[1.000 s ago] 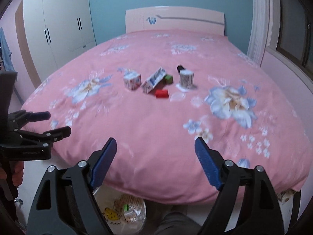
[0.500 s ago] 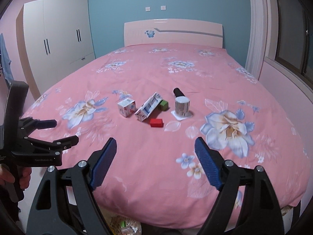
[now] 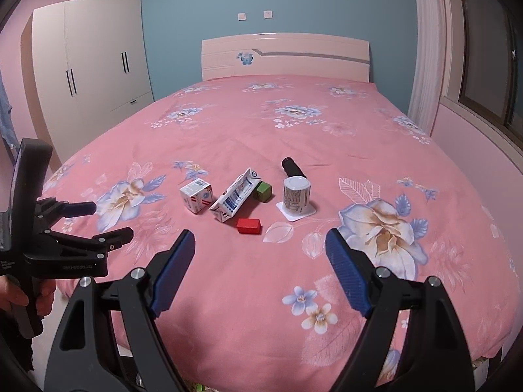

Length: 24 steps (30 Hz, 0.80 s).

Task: Collect trash
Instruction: 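Move both tools back over the bed toward the white box and yogurt cup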

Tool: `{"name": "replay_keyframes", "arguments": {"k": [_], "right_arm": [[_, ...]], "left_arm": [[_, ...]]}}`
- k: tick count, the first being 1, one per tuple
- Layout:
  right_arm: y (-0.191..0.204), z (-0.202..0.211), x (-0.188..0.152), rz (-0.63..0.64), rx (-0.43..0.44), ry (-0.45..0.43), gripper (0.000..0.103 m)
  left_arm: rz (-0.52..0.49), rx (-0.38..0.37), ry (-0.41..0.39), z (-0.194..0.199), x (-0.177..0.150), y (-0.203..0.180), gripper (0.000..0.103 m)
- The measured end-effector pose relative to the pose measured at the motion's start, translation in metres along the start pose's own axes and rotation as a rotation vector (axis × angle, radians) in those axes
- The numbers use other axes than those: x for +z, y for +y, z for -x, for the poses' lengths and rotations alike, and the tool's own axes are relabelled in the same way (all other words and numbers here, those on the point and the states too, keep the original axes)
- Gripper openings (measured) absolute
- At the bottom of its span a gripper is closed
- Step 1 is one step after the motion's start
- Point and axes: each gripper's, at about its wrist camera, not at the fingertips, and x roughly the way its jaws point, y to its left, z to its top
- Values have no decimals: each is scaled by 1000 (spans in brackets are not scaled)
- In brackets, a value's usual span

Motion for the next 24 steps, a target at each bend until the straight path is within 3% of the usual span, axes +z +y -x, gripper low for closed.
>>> {"name": "replay_keyframes", "arguments": {"k": [10, 24], "right_arm": [[-12, -47, 10, -13, -21, 39, 81], [-37, -153, 14, -69, -52, 137, 81]], "left_arm": [[11, -11, 38, -46, 17, 6, 92], [28, -2, 76, -127, 44, 23, 92]]}}
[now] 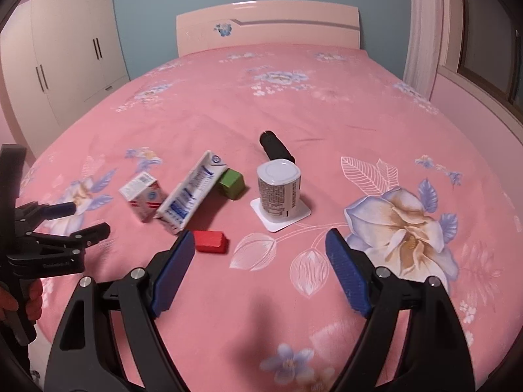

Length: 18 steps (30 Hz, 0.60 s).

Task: Collect trash
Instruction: 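Grasp the white box with the left tool while the right tool grasps the yogurt cup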

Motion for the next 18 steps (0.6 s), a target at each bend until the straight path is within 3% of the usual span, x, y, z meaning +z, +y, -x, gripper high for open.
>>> {"name": "replay_keyframes", "arguments": {"k": [18], "right_arm": [[-21, -112, 29, -36, -55, 85, 81]], "left_arm": [[38, 5, 38, -82, 34, 7, 91]]}}
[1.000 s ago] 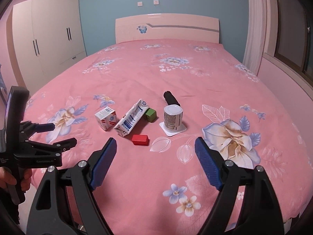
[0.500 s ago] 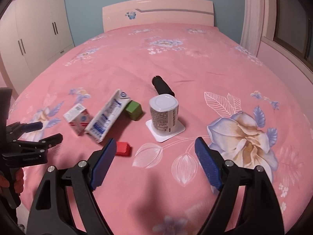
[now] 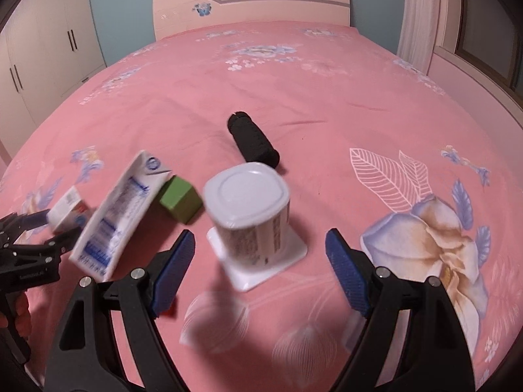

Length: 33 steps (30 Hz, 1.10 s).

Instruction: Collect trash

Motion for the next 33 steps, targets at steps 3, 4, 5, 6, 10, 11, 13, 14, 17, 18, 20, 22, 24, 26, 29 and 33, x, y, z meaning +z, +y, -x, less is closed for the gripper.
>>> {"name": "replay_keyframes", "arguments": {"k": [3, 4, 5, 6, 10, 11, 13, 14, 17, 18, 20, 22, 24, 26, 29, 33], "right_arm": [[0, -9, 5, 0, 2, -5, 72], [-1, -11, 7, 0, 8, -1, 67], [-1, -15, 8, -1, 21, 8, 59], [-1, -18, 9, -4, 29, 18, 53], [1, -26, 10, 8, 22, 17, 50], [2, -26, 9, 13, 19, 11, 50], [2, -24, 8, 12, 23, 8, 50], [2, -21, 7, 11, 27, 4, 50], [2, -8, 6, 16, 29, -16, 50], [2, -4, 5, 17, 31, -19, 50], [2, 8, 5, 16, 29, -31, 50], [2, 20, 4, 16, 30, -41, 50], [3, 36, 3, 19, 31, -54, 50], [4, 54, 1, 21, 32, -70, 50], [7, 84, -4, 26, 41, -92, 50], [15, 126, -12, 45, 47, -128, 50]], "left_arm": [[5, -9, 13, -10, 5, -1, 80], [10, -15, 20, -13, 7, 0, 76], [14, -19, 25, -17, 8, 0, 72], [17, -20, 26, -18, 8, 0, 71], [31, -13, 22, -19, 11, 1, 45], [36, -21, 22, -18, 11, 2, 45], [38, -26, 19, -15, 12, 3, 45], [37, -22, 17, -13, 11, 4, 45], [32, -18, 6, -2, 7, 6, 45], [30, -16, -1, 5, 5, 6, 45], [27, -16, -9, 16, 3, 6, 45], [21, -14, -24, 31, 0, 6, 45], [18, -15, -42, 48, -2, 7, 45], [15, -16, -65, 69, -5, 7, 45], [9, -17, -95, 101, -10, 7, 45], [-3, -14, -131, 142, -20, 7, 45]]}}
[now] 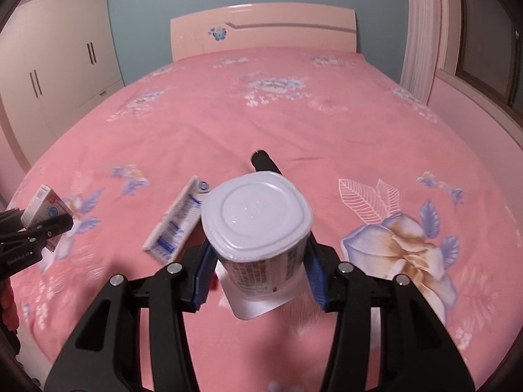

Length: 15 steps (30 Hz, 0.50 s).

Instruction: Collect trash

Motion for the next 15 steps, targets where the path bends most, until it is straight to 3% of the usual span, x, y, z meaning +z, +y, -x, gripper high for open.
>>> {"name": "replay_keyframes", "arguments": {"k": [15], "right_arm": [[44, 164, -22, 96, 30, -144, 50]], "left_arm": [[-32, 7, -132, 150, -41, -9, 45]]}}
